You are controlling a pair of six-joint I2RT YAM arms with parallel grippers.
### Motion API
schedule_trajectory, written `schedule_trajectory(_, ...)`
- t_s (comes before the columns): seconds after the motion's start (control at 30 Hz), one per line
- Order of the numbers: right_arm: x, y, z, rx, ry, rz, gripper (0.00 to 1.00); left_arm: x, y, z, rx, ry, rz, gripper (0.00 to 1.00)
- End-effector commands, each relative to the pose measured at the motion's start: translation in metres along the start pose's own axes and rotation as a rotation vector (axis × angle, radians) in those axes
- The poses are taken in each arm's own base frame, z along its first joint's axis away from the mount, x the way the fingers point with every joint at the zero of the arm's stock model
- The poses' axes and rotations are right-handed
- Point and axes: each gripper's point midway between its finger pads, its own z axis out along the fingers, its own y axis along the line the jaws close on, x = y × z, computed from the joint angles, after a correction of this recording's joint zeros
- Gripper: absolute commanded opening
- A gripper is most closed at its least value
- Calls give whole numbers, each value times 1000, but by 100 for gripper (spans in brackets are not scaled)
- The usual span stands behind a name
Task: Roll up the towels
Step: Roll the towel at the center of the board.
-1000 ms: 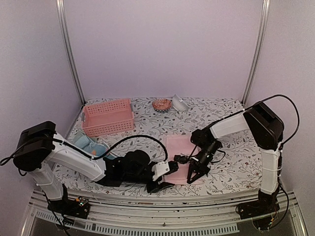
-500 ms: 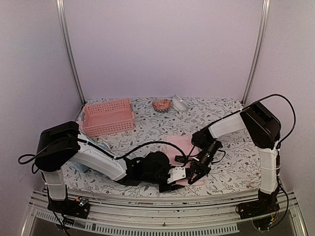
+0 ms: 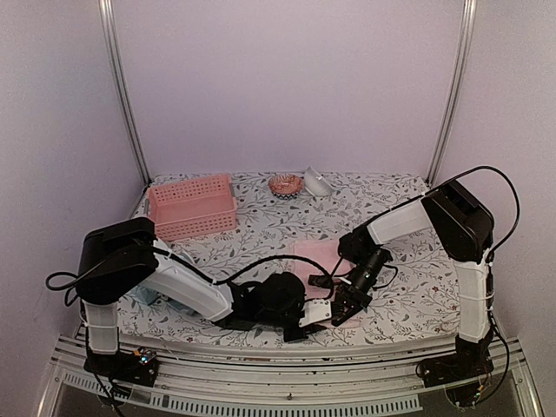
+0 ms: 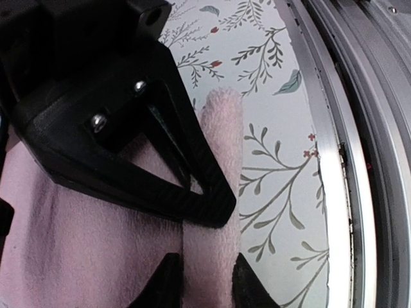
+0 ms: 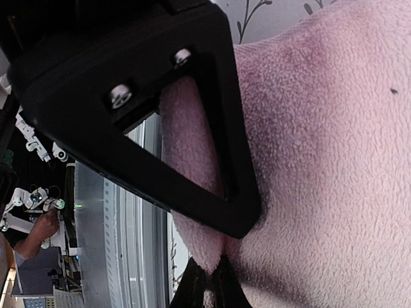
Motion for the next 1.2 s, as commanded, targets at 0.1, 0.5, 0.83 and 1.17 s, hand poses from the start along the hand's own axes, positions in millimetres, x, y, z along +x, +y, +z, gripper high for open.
schedule_trajectory(0.1,-3,-3,-2,-6,-16,8,4,2,-7,5,28,19,-3,17)
schedule_trajectory(0.5,-43,-1,-75,141,-177,-45,38,-1,-16,-1,85,18,-65,4)
schedule_trajectory(0.83,-25,-99,-72,414,-56,142,31,-5,-17,-11,95,11,-111,5)
schedule_trajectory(1.17,-32,-92,-74,386,-80,142,31,-3,-23,-13,159,2,-203,1)
